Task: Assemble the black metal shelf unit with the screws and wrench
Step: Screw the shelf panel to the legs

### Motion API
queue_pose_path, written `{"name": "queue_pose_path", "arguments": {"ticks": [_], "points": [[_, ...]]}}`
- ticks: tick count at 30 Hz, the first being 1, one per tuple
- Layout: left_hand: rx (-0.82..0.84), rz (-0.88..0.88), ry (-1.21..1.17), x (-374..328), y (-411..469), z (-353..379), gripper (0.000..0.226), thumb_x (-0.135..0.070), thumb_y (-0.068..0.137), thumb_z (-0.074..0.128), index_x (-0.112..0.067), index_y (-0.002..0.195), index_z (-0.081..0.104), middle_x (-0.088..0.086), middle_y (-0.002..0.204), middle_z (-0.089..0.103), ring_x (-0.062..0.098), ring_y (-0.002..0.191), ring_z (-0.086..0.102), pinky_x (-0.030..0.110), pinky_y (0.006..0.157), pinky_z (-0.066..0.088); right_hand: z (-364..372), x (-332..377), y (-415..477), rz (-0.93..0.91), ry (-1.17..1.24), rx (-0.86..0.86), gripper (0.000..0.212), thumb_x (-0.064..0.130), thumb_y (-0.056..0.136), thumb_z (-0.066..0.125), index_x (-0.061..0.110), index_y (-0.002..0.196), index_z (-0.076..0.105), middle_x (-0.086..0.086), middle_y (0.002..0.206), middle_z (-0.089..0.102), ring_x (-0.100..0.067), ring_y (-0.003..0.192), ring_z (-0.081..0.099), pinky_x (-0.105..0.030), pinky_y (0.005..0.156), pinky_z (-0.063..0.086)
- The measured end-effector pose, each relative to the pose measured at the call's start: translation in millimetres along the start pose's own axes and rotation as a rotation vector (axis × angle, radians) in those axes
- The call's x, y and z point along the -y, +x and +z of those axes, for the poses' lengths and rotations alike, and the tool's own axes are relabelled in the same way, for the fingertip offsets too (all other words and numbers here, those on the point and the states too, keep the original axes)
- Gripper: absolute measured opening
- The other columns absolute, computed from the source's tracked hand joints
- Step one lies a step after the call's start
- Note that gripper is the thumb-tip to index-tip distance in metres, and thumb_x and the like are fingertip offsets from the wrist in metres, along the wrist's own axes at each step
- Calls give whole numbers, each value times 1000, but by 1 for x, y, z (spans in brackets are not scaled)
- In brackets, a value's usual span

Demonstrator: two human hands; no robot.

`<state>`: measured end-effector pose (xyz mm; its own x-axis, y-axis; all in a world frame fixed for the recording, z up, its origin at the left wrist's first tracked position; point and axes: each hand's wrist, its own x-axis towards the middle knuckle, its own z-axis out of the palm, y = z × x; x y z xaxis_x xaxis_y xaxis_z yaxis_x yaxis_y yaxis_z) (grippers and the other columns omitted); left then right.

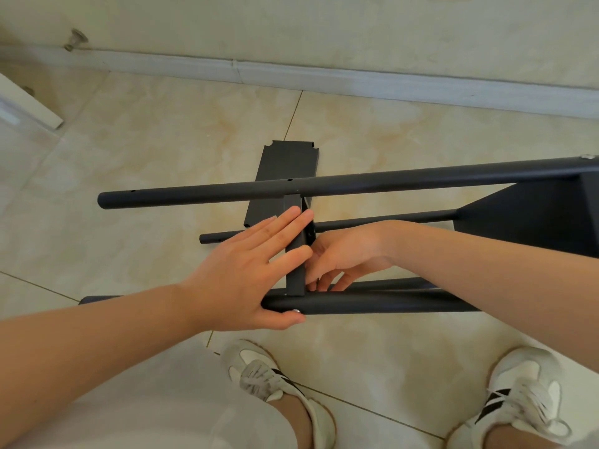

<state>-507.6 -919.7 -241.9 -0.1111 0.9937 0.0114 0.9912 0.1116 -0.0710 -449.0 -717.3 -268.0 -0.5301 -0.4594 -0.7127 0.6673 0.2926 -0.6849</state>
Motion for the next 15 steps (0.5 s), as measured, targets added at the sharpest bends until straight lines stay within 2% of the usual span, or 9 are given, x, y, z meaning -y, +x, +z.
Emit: {"name": "queue_pose_path", "arguments": {"ticks": [4,8,10,11,13,15], "points": [[51,-6,77,-5,1,-5,81,-74,88,42,-12,140,53,21,162,25,33,152,21,45,120,19,3,3,-12,-19,6,11,20,17,98,58,9,113,69,-9,106,73,-20,95,69,-35,91,55],[98,-27,108,-14,3,-13,85,-69,88,44,-8,147,48,24,160,28,36,150,26,48,120,23,8,4,-29,-22,2,-34,25,20,100,55,8,119,67,-11,115,72,-17,88,72,-30,85,56],[136,-57,120,-19,4,-20,85,-69,87,45,-10,148,48,23,160,28,34,150,25,46,120,20,13,5,-38,-24,-17,-79,22,20,99,57,12,115,68,-8,113,72,-13,83,71,-28,81,56],[157,-82,111,-22,5,-23,85,-69,87,45,-12,149,46,21,162,24,32,151,21,45,121,14,16,6,-42,-30,-33,-116,18,21,98,58,15,111,70,-5,109,72,-12,81,69,-26,79,55],[189,-151,39,-30,4,-26,82,-66,89,44,-18,155,36,14,164,2,25,153,0,42,120,-9,23,8,-51,-42,-115,-218,13,22,95,62,21,104,71,3,100,70,-11,87,65,-26,79,52],[221,-252,-29,-43,3,-24,75,-60,94,44,-22,156,28,8,163,-17,21,152,-18,39,113,-27,30,9,-58,-30,-310,-328,17,24,93,63,24,107,71,8,100,68,-12,96,62,-25,82,50]]}}
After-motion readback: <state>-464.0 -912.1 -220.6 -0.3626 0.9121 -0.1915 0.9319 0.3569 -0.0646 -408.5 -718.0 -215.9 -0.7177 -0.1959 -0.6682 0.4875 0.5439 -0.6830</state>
